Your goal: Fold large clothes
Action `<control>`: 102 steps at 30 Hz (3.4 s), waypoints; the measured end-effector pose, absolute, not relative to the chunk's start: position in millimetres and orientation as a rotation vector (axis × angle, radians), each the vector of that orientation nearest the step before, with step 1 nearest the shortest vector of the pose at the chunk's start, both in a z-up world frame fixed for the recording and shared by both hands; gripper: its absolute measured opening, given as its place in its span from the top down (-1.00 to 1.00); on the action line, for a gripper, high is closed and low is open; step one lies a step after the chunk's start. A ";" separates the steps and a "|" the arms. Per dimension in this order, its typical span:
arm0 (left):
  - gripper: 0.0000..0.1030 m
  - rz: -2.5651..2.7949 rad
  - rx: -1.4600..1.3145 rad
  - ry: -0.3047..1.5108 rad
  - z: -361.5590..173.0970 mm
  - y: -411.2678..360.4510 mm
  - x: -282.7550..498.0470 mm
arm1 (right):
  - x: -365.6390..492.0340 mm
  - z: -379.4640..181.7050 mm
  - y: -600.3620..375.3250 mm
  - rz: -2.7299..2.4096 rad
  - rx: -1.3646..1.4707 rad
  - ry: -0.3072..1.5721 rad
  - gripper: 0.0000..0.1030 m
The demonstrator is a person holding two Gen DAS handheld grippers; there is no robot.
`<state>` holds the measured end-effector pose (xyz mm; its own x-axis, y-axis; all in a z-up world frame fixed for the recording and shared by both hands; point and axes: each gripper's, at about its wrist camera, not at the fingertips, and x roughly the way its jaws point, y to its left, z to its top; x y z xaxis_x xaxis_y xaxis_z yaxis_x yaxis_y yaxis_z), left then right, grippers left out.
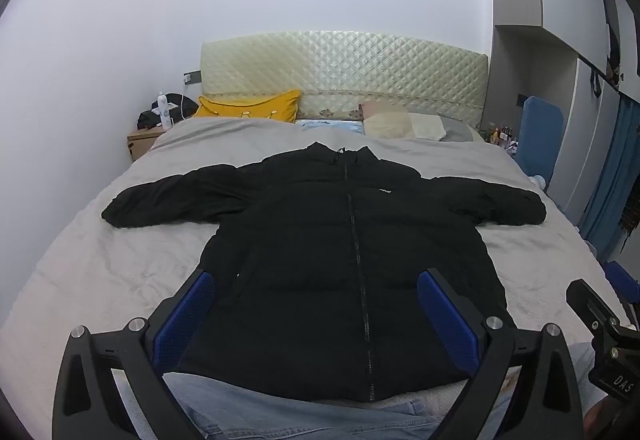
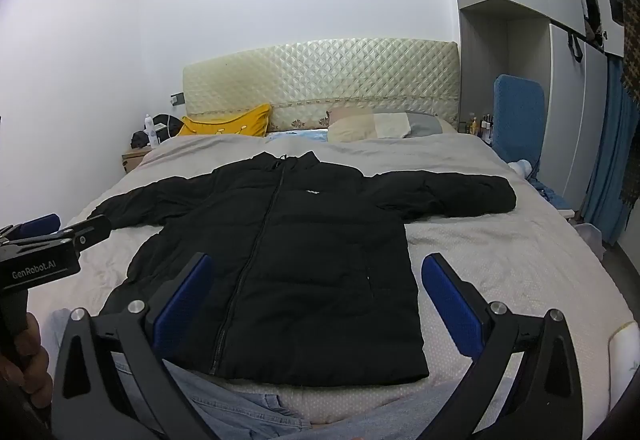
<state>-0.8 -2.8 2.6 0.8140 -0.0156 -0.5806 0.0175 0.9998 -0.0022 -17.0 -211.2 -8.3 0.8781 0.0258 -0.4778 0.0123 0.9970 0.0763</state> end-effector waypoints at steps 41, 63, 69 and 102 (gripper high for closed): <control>-0.99 -0.033 0.005 0.674 -11.5 -2.6 10.0 | -15.6 -13.6 -214.4 -0.003 0.063 0.525 -1.00; -0.99 -0.059 -0.003 0.697 -15.5 -4.1 13.9 | -14.8 -16.2 -215.3 0.012 0.072 0.538 -1.00; -0.99 -0.060 0.001 0.687 -16.3 -6.0 14.3 | -8.7 -18.2 -215.6 0.002 0.084 0.555 -1.00; -0.99 -0.118 0.070 0.571 26.9 -13.5 202.5 | 114.7 58.4 -297.3 -0.184 0.077 0.336 -1.00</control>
<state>202.5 -13.5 26.9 0.8347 -0.0918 -0.5430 0.1307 0.9909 0.0335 114.7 -297.3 58.4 0.9277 -0.1666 -0.3341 0.1921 0.9804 0.0446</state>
